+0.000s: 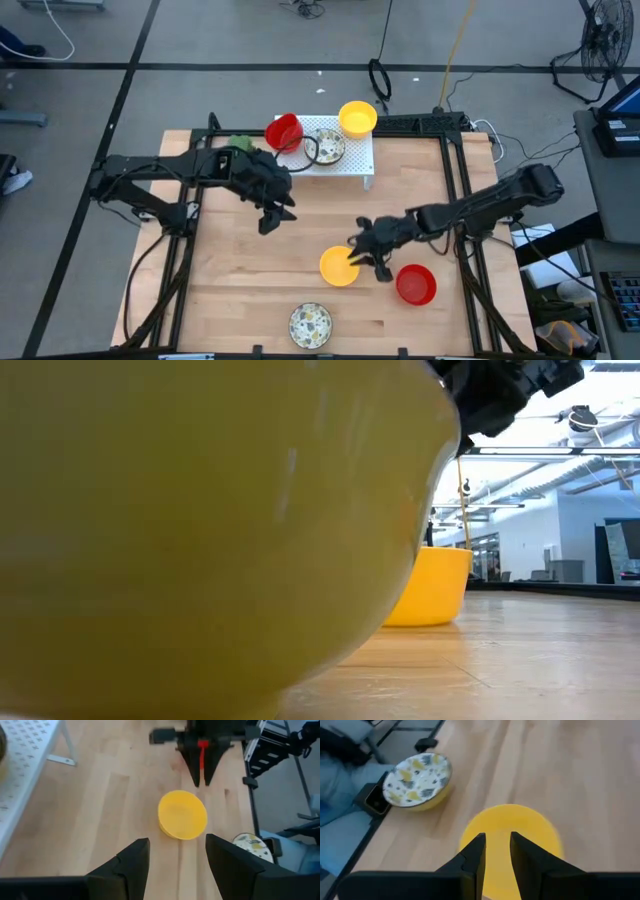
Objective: Pick & Place Mini bowls
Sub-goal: Stack the yellow bowl on the yellow bowl on the shelf
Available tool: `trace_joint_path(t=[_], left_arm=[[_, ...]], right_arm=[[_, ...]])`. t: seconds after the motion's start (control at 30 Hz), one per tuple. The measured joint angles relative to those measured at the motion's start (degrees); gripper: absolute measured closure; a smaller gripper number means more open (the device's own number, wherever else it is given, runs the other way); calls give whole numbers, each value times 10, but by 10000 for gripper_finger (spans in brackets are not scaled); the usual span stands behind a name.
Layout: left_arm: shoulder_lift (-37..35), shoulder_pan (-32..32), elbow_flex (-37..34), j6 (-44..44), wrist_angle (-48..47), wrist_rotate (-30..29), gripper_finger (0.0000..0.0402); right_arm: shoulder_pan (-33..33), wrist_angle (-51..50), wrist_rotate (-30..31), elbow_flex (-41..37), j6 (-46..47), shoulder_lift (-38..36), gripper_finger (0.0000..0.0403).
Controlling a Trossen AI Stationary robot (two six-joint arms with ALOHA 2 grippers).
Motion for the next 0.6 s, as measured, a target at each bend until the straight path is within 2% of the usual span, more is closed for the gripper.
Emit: trace_joint_path(t=[0.33,0.6], left_arm=[[0,-38,0,-50,0,-1,204],[0,-76,0,-87,0,-20,204]], right_arm=[[51,35,0,0,2,104,327],[80,55,59,0,-25,153,327]])
